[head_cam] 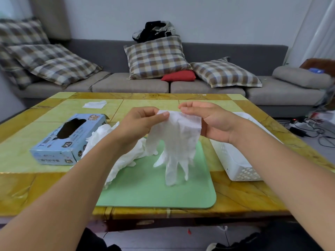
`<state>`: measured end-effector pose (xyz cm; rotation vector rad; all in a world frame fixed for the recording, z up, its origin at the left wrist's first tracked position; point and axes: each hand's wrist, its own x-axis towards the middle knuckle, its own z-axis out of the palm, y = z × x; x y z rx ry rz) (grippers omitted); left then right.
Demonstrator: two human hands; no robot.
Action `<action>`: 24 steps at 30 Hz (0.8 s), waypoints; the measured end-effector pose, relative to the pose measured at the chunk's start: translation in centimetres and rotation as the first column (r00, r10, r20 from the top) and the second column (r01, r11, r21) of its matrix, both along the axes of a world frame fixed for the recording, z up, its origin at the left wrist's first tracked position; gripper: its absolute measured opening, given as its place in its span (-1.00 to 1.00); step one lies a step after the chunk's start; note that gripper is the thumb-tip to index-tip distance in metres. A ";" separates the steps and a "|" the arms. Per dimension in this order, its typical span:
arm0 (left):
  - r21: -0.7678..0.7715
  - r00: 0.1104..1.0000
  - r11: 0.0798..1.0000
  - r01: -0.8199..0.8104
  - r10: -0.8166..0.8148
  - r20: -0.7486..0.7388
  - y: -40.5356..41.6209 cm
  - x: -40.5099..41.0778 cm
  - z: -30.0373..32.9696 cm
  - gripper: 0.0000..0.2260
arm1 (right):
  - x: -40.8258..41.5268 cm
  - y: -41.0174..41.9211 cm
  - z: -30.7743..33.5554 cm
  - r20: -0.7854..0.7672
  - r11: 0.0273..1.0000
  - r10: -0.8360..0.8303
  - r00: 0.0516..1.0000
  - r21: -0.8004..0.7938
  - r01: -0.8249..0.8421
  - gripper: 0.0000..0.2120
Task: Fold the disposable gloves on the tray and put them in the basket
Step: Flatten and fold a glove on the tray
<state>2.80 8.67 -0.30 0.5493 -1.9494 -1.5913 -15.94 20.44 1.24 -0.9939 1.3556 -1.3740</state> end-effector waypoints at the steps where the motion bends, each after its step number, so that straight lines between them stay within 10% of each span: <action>1: -0.012 1.000 1.000 0.001 -0.001 0.028 0.0 -0.1 -0.2 -0.83 | 0.0 -0.1 -0.2 0.008 1.000 0.017 1.000 0.022 -0.017 -0.65; 8: 0.002 0.944 0.994 -0.113 0.106 0.313 -0.6 -1.6 -2.9 -0.89 | -0.4 -1.7 -4.1 -0.161 0.961 -0.170 0.972 0.191 0.200 -0.59; 13: -0.125 0.957 0.959 -0.254 0.230 -0.179 -0.4 -3.9 -0.3 -0.90 | -1.2 -2.0 -0.7 -0.269 0.807 -0.529 0.805 -0.454 0.378 -0.67; 16: -0.278 0.936 0.916 -0.290 0.210 -0.283 -0.2 -4.0 1.1 -0.84 | -1.1 -0.7 1.5 -0.386 0.785 -0.518 0.763 -0.570 0.245 -0.70; 20: -0.429 0.989 0.901 -0.072 0.120 0.085 -0.8 -3.2 -2.5 -0.86 | -0.8 -0.6 -3.0 -0.686 0.969 -0.233 0.689 -0.222 0.106 -0.65; 24: -0.424 0.779 0.808 0.409 -0.068 0.623 -2.4 -2.1 -6.9 -0.88 | -1.2 0.0 -7.5 -0.897 0.961 0.275 0.345 0.249 -0.121 -0.70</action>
